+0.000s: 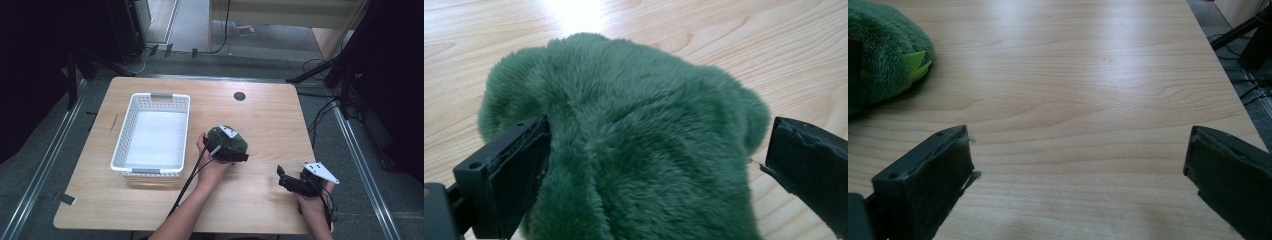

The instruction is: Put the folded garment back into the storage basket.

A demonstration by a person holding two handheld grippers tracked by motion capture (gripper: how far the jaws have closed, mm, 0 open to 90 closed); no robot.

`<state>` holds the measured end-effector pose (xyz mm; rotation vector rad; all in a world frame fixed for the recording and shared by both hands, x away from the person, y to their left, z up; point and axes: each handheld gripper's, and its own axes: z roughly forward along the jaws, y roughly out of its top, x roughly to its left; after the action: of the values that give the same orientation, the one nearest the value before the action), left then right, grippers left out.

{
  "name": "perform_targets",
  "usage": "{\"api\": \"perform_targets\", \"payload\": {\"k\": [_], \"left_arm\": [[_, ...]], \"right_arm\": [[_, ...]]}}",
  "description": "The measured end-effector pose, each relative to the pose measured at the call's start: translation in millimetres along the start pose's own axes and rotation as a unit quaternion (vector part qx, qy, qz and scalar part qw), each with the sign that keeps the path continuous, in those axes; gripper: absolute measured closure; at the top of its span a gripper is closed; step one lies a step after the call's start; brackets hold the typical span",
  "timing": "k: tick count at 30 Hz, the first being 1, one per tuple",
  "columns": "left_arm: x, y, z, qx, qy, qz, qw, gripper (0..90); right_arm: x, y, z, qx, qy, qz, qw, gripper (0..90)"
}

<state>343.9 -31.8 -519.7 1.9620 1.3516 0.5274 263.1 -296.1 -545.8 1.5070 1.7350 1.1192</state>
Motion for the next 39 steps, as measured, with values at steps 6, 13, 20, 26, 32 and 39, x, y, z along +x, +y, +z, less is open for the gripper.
{"api": "perform_targets", "payload": {"k": [6, 13, 20, 26, 32, 39], "left_arm": [[1.5, -4.7, 5.5, 0.006, 0.014, -0.005, 0.9999, 0.0], [2.7, -8.4, 13.7, 0.031, 0.024, -0.010, 0.9992, 0.0], [5.6, -8.1, 12.3, 0.030, 0.020, -0.010, 0.9993, 7.9], [7.9, -5.5, 5.7, 0.022, 0.014, -0.014, 0.9996, 16.9], [8.9, 0.0, -7.7, 0.003, 0.010, -0.016, 0.9998, 22.2], [14.7, 8.3, -32.0, -0.026, -0.001, -0.016, 0.9995, 23.0]], "right_arm": [[-0.3, 0.0, 0.2, 0.000, 0.000, 0.000, 1.0000, 0.0], [-0.4, 0.1, 0.5, 0.001, 0.000, 0.001, 1.0000, 0.0], [-0.5, 0.2, 0.8, 0.002, 0.000, 0.000, 1.0000, 0.0], [-0.5, 0.4, 1.1, 0.004, 0.002, 0.001, 1.0000, 0.0], [-1.0, 0.3, 0.9, 0.002, 0.003, 0.000, 1.0000, 0.0], [-0.8, 0.4, 1.1, 0.003, 0.002, 0.000, 1.0000, 0.0]]}}
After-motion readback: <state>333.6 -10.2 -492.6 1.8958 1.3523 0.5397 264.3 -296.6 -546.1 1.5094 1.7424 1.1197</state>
